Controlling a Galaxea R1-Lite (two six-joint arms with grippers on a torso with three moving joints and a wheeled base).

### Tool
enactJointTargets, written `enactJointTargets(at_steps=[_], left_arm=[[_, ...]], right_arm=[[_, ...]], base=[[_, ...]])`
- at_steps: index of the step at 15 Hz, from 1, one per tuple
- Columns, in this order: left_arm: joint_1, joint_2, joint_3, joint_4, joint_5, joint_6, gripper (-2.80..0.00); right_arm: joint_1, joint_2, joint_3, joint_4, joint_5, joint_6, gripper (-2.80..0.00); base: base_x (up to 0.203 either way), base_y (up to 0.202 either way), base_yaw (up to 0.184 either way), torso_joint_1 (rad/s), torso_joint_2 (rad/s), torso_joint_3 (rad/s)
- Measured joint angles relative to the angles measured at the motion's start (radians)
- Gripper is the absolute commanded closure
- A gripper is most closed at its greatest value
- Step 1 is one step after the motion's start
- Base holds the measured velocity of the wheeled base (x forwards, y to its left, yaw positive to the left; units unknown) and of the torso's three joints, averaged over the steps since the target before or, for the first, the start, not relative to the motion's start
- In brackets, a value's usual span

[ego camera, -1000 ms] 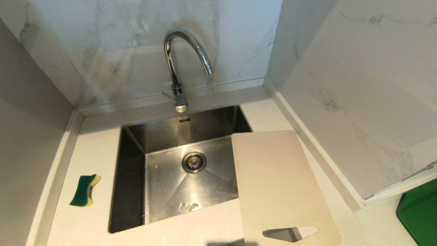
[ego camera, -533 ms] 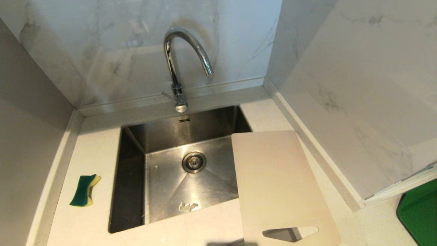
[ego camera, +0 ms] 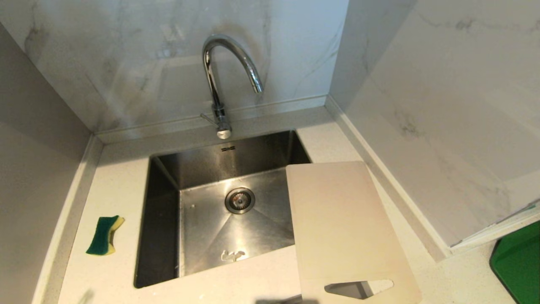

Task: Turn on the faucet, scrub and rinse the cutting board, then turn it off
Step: Turn on the tap

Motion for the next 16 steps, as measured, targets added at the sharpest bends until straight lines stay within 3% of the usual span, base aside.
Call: enactJointTargets(at_steps=[8, 10, 14, 16], left_arm=[[-0.056, 0.468, -0.487, 0.036, 0.004, 0.044, 0.0], [-0.098, 0.547, -0.573, 0.059, 0.046, 0.059, 0.0], [-0.301, 0.658, -0.653, 0.07, 0.227, 0.089, 0.0], [-0.344, 0.705, -0.677, 0.068, 0.275, 0.094, 0.0]], right_arm=[[0.0, 0.0, 0.0, 0.0, 0.0, 0.0, 0.0], [0.0, 0.0, 0.0, 0.0, 0.0, -0.001, 0.0], [0.0, 0.0, 0.0, 0.0, 0.0, 0.0, 0.0], [0.0, 0.0, 0.0, 0.0, 0.0, -0.001, 0.0]], base=[[0.0, 0.0, 0.0, 0.0, 0.0, 0.0], [0.0, 0.0, 0.0, 0.0, 0.0, 0.0], [0.0, 0.0, 0.0, 0.0, 0.0, 0.0], [0.0, 0.0, 0.0, 0.0, 0.0, 0.0]])
